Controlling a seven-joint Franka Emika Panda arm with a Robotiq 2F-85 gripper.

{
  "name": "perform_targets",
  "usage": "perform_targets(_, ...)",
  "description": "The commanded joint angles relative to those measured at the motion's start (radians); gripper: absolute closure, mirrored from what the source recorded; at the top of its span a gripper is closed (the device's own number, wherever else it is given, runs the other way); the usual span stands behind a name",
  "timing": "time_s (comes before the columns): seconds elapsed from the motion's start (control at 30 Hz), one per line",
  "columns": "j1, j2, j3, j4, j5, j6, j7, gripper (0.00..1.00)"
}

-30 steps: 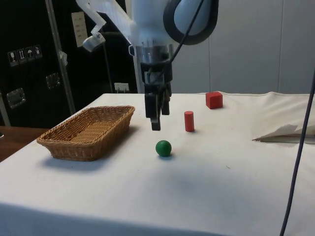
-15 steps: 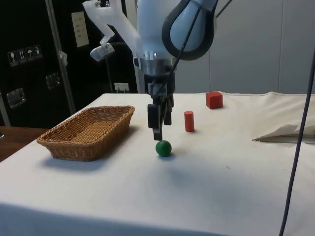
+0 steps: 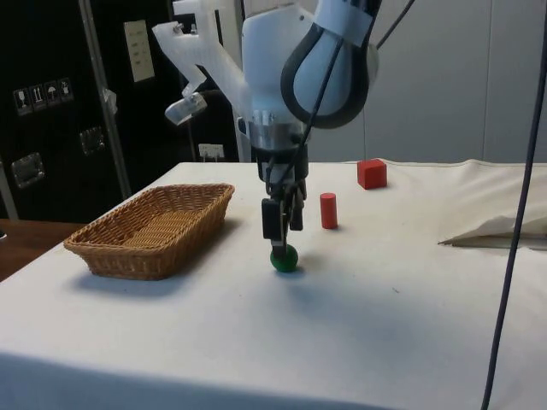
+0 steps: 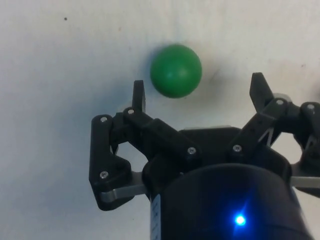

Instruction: Pick up the object to the left of the cylinder and place it into the basket.

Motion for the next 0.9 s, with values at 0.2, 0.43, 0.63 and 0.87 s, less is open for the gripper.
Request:
perform_targets(0.2,-0.006,0.035,0.008,0.012,0.009,0.021,0.0,0.0)
perform_targets(0.43,-0.024,0.054,0.034,0.017,0.04,0.046,-0.016,0.0)
perform_targets(0.63,-0.02,0.064,0.029,0.019,0.034,0.048,-0.011,0.0)
perform_targets(0.87,-0.017,0.068,0.025,0.02,0.03,0.049,-0.008,0.63)
